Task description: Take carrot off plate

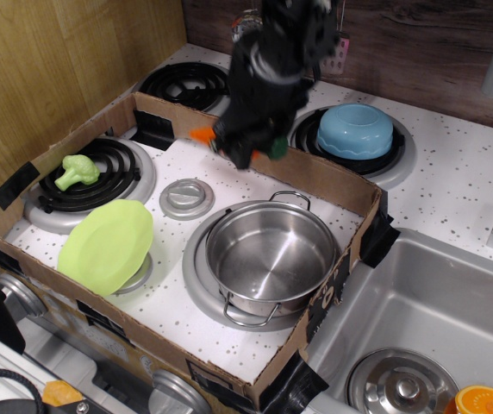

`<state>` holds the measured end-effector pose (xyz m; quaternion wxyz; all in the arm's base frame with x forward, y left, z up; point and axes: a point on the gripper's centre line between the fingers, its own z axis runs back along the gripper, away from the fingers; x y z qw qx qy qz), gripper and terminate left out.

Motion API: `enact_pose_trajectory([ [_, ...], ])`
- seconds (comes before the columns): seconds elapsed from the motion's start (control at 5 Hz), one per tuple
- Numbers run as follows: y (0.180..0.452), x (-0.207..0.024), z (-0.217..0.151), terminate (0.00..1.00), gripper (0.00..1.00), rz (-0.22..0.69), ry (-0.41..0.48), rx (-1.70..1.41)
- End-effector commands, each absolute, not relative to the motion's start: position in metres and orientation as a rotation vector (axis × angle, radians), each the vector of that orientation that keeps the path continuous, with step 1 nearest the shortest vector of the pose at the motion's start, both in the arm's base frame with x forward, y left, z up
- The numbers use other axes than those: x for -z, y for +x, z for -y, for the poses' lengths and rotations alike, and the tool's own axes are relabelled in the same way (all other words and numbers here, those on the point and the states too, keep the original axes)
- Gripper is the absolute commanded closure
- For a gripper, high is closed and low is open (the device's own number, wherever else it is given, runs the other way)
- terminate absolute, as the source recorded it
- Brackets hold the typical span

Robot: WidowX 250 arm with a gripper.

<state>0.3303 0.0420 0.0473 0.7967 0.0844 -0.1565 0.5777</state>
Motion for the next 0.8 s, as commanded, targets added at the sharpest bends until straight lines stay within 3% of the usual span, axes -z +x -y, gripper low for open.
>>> enact_pose_trajectory([
  [0.0, 0.354, -0.037, -0.007, 0.0, 1.0, 0.325, 0.088, -1.296],
  [0.2, 0.36, -0.039, 0.005, 0.0, 1.0, 0.324, 0.095, -1.299],
  [0.4, 0.364, -0.039, 0.005, 0.0, 0.0, 0.349, 0.083, -1.284],
  [0.6, 0.363, -0.041, -0.001, 1.0, 0.0, 0.322, 0.071, -1.248],
])
